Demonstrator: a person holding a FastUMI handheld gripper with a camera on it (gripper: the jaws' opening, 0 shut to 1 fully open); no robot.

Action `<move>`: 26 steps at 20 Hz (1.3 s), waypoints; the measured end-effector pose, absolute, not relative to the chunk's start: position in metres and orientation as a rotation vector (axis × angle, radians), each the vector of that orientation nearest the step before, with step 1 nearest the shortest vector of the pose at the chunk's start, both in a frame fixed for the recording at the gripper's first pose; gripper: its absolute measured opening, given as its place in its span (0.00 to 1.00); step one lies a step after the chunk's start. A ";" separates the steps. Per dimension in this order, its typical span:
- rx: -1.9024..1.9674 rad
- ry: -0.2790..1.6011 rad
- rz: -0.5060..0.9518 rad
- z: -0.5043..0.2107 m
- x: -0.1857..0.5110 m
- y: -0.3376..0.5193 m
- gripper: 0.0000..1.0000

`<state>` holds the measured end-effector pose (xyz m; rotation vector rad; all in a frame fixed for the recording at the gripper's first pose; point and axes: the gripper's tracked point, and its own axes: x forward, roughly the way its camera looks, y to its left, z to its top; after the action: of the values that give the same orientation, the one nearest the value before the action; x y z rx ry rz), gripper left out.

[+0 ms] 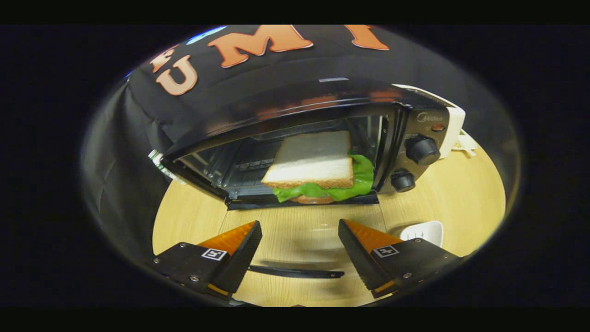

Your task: Open the toaster oven, put the food inside, and close the toaster oven door.

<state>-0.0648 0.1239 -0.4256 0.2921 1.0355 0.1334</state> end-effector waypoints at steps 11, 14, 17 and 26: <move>0.210 1.135 0.221 -0.419 -0.167 0.129 0.99; 0.162 1.177 0.220 -0.440 -0.182 0.128 0.99; 0.145 1.221 0.191 -0.463 -0.186 0.130 0.99; 0.042 1.246 0.126 -0.496 -0.170 0.132 0.96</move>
<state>-0.1698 0.1316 -0.4964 0.0417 1.2457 0.1260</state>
